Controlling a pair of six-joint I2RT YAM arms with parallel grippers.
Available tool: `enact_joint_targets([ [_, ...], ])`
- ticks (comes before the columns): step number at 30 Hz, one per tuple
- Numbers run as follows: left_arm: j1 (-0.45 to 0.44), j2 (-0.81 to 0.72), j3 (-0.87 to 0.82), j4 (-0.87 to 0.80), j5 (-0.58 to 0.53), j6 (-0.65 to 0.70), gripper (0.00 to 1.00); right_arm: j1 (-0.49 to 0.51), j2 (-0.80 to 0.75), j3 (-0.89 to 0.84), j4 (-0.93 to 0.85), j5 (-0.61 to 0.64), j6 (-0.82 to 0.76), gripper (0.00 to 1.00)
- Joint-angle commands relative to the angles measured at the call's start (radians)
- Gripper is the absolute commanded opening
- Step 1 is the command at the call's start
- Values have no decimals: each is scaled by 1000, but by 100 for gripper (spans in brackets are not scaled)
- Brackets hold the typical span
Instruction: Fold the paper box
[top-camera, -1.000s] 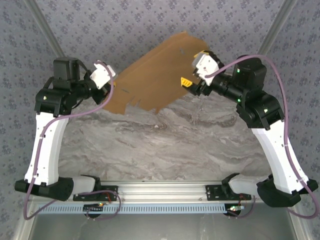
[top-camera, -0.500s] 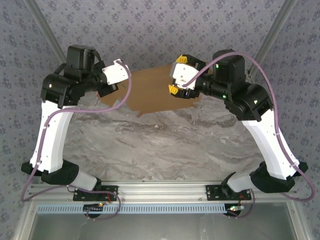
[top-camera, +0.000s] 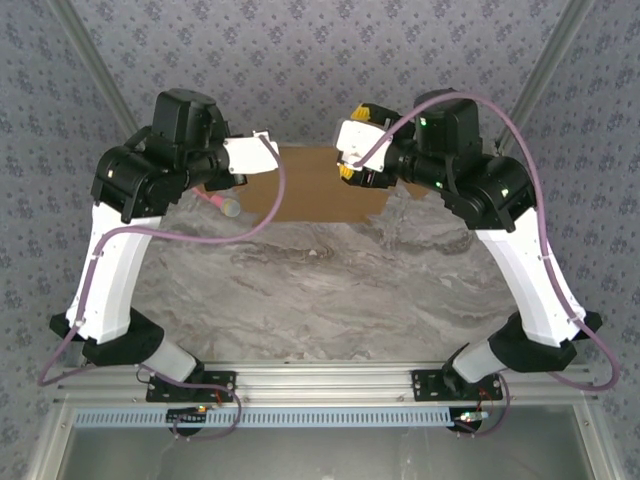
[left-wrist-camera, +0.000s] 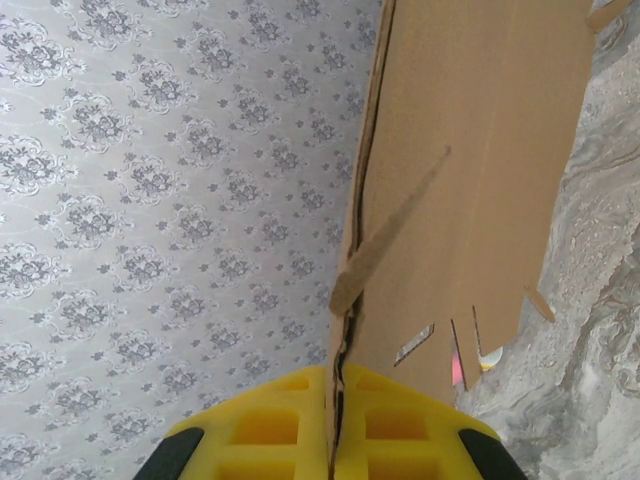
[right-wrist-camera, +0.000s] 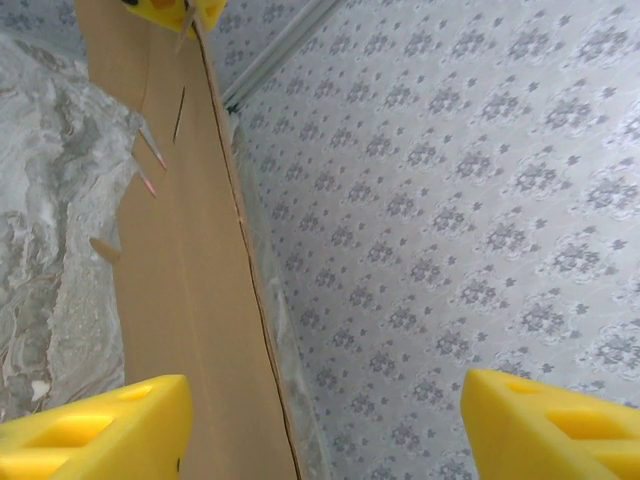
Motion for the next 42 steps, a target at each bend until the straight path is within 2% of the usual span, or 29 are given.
enact_joint_targets([
  [1, -36, -5, 20, 12, -63, 30, 0, 5, 17, 24, -93, 9, -39, 71],
  [5, -58, -2, 12, 16, -92, 44, 0, 5, 46, 39, -133, -1, -42, 65],
  [12, -67, -16, -16, 29, -83, 46, 0, -10, 92, 81, -169, -32, -52, 42],
  [18, -69, -28, -38, 40, -78, 46, 0, -31, 112, 94, -183, -61, -54, 30],
  [23, -70, -37, -56, 52, -77, 49, 0, -56, 118, 93, -189, -78, -52, 27],
  [32, -70, -44, -71, 62, -74, 51, 0, -83, 136, 94, -207, -99, -50, 30],
  [42, -70, -44, -87, 77, -83, 47, 0, -95, 136, 99, -211, -143, -47, 12],
])
